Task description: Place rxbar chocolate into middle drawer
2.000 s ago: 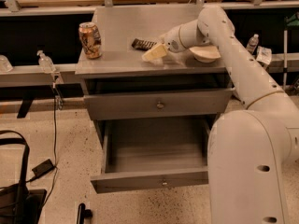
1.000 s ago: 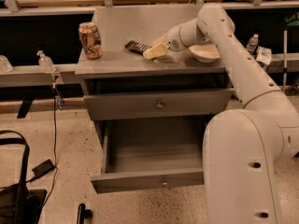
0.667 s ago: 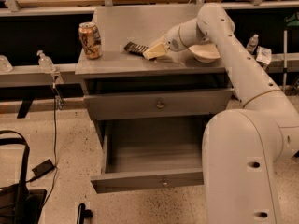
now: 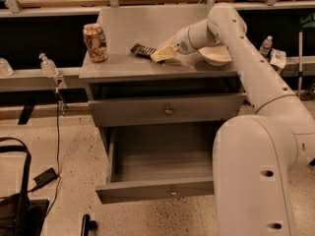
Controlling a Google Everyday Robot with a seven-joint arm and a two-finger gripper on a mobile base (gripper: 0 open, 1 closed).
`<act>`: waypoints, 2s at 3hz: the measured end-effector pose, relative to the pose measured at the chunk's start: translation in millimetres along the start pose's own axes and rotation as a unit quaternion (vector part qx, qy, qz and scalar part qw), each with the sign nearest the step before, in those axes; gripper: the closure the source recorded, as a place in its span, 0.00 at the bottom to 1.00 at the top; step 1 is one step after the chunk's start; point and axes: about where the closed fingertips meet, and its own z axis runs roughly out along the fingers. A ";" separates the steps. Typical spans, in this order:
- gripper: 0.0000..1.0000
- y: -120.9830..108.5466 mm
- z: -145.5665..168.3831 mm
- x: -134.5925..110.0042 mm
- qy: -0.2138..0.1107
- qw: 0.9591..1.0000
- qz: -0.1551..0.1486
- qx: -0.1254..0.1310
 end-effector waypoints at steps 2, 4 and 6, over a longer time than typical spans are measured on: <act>1.00 0.1 0.2 0.0 0.000 1.000 0.000 0.000; 1.00 0.2 0.2 0.0 0.000 1.000 0.000 0.000; 1.00 0.2 0.0 -0.1 0.000 1.000 0.000 0.000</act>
Offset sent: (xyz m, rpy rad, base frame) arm -0.1128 -0.0639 0.1598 0.3036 -0.3649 0.1713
